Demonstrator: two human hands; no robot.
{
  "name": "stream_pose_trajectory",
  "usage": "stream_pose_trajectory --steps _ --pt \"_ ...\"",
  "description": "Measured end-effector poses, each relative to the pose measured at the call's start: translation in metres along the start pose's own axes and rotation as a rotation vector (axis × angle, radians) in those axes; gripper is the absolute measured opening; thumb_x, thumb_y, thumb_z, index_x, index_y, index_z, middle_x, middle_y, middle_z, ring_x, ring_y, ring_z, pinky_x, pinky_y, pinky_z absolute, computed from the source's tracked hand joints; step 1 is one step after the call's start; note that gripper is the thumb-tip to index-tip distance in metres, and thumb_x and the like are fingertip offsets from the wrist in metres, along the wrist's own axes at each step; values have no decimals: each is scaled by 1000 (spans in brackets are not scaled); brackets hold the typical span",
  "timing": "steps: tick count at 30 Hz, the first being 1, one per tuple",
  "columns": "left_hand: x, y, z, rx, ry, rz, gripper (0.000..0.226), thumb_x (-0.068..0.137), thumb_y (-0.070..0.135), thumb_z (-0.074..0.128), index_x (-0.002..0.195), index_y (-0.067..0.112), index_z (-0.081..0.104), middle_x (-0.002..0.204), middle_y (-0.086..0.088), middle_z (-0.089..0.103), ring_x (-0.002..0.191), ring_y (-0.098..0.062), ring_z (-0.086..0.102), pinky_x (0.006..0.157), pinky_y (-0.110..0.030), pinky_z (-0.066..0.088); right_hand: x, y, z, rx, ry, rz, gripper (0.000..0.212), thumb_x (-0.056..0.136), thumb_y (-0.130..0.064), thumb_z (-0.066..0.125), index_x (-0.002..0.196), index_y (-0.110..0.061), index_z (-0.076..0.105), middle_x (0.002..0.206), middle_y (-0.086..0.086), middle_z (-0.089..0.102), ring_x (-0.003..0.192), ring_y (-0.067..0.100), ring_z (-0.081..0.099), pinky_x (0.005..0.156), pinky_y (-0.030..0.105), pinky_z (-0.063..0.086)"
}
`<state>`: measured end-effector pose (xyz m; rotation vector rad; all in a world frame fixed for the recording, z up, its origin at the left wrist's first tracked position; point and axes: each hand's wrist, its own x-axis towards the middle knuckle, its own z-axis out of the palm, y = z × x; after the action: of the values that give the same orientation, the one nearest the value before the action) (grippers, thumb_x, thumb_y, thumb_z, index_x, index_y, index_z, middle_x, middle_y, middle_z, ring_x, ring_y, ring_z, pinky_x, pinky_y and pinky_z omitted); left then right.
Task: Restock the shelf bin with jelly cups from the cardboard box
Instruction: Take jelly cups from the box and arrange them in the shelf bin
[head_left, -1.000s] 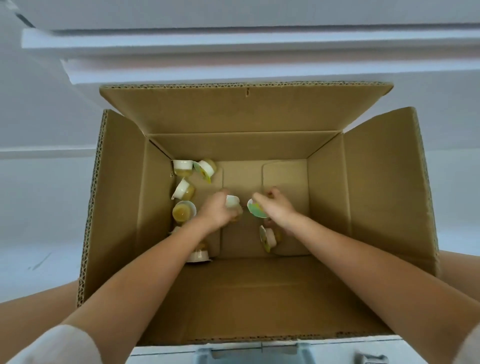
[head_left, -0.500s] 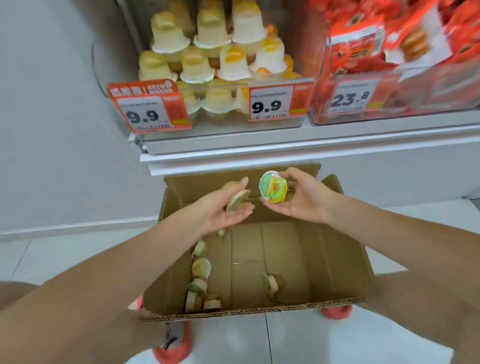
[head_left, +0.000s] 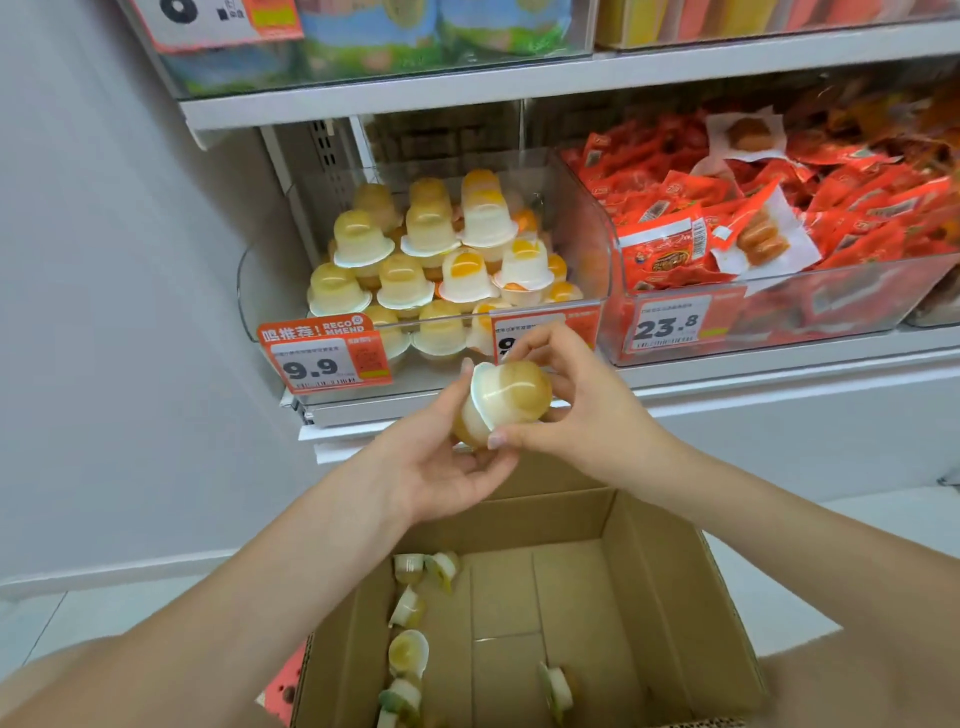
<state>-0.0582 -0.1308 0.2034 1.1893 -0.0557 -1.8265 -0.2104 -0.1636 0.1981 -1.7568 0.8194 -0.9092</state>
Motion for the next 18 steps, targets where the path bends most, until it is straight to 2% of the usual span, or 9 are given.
stream_pose_trajectory --steps 4,7,9,11,13,16,18 --pt "3 5 -2 23 -120 77 45 86 46 59 114 11 60 103 -14 62 80 -22 61 73 -33 57 9 4 -1 -39 -47 9 57 61 -16 87 98 -37 50 104 -6 61 97 18 63 84 41 56" --pt "-1 11 0 26 -223 150 43 89 35 55 121 7 58 124 -19 60 107 -27 58 99 -36 43 17 3 -3 -40 -69 5 54 66 -14 85 104 -34 52 109 -7 62 96 21 63 88 38 55" --pt "-5 16 0 29 -297 176 41 86 26 59 121 6 58 131 -19 56 117 -30 54 105 -36 36 20 -1 -6 -93 -90 -8 55 68 -18 84 110 -35 54 111 -14 60 98 13 63 91 38 53" --pt "-8 19 -3 36 -389 204 36 83 19 65 117 5 63 126 -20 60 114 -32 58 101 -38 43 21 -8 -7 -117 -100 4 57 71 -21 83 118 -35 54 116 -16 58 99 7 63 93 35 52" --pt "-12 19 -6 27 -455 228 35 71 7 76 105 2 71 118 -22 63 107 -35 63 90 -39 52 21 -14 -7 -117 -108 4 59 72 -24 81 124 -32 53 119 -14 57 100 5 63 94 31 51" --pt "-17 17 -10 7 -436 256 57 43 4 92 97 -1 74 115 -24 65 104 -37 65 83 -43 56 21 -23 -5 -144 -141 -4 62 71 -28 81 126 -31 52 118 -14 58 102 4 61 95 29 50" --pt "-18 17 -11 -35 -438 251 62 42 6 93 100 -4 72 115 -26 64 103 -39 65 85 -45 54 25 -27 -3 -119 -152 -15 64 68 -25 84 124 -30 54 117 -13 59 103 7 60 96 31 49"
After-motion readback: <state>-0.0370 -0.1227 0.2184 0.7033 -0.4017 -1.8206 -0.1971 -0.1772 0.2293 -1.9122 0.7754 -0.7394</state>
